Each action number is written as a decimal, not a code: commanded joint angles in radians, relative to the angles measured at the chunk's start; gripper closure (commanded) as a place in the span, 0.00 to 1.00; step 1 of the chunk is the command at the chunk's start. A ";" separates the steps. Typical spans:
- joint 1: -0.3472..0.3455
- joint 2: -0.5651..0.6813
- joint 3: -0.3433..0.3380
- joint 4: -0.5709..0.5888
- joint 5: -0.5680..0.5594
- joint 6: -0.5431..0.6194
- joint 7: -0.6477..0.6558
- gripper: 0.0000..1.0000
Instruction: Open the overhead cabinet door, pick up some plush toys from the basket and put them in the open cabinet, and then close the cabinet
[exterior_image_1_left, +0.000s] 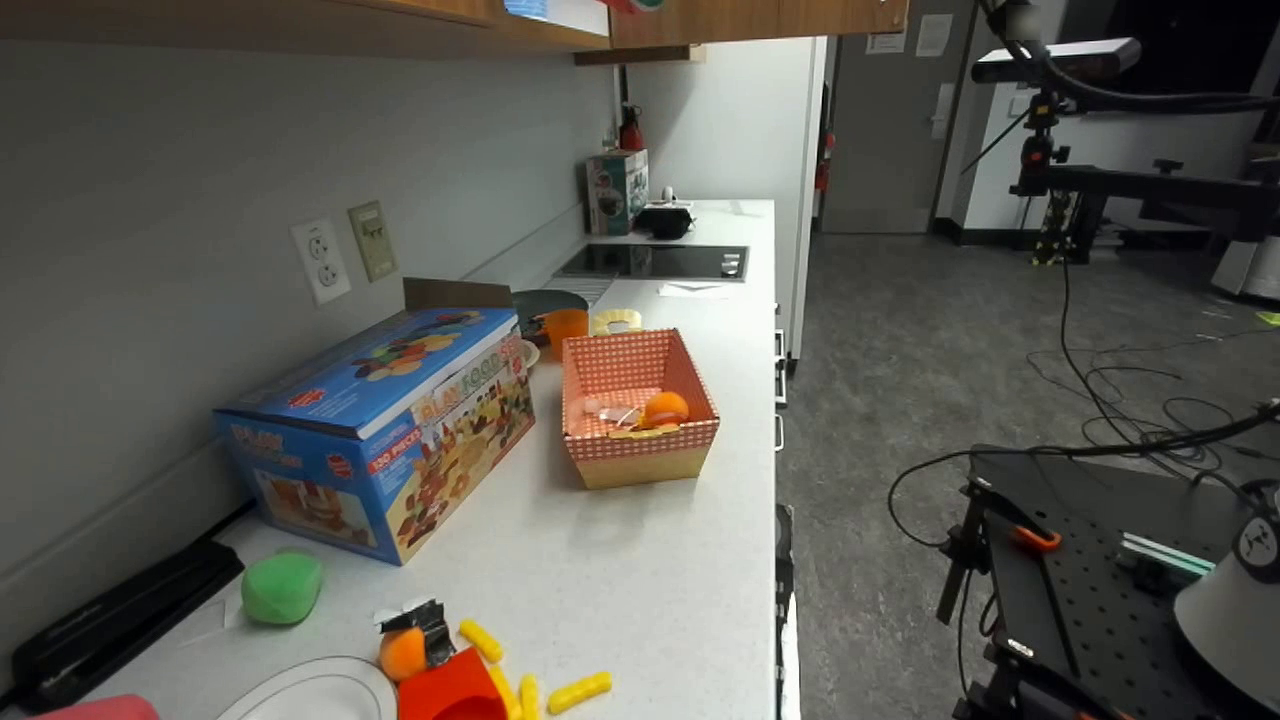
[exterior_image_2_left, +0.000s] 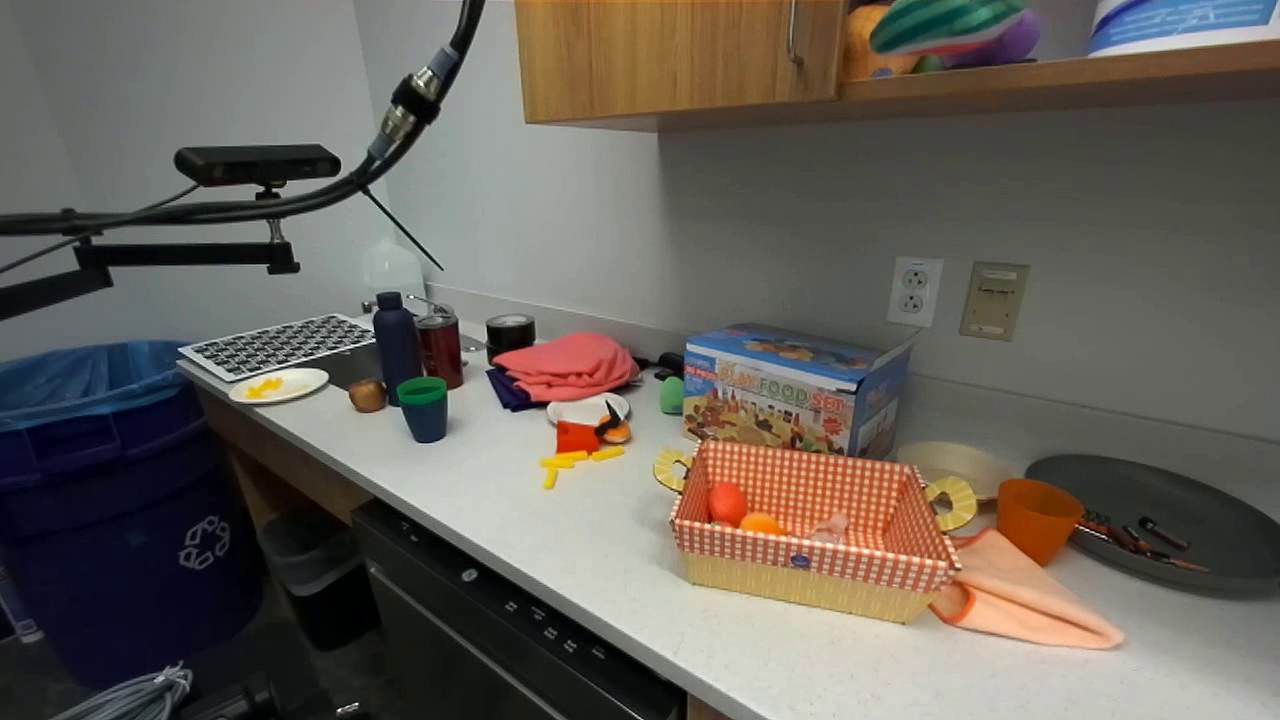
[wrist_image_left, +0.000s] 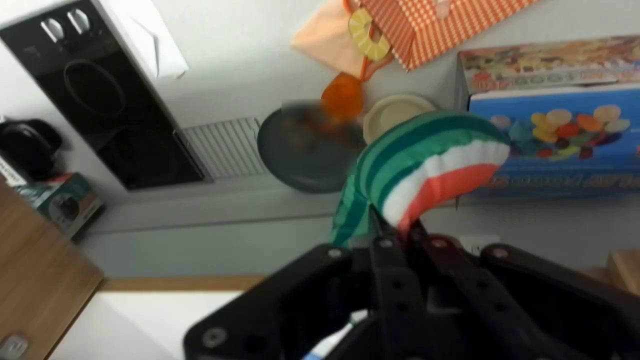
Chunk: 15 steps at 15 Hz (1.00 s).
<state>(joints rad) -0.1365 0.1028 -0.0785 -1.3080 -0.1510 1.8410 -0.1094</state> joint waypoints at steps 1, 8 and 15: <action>0.003 0.069 0.000 0.138 -0.011 0.134 0.037 0.98; -0.049 0.254 -0.035 0.261 0.032 0.505 0.099 0.98; -0.096 0.364 0.047 0.307 0.221 0.572 0.012 0.98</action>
<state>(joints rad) -0.2064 0.4095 -0.0835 -1.0778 -0.0161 2.4147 -0.0369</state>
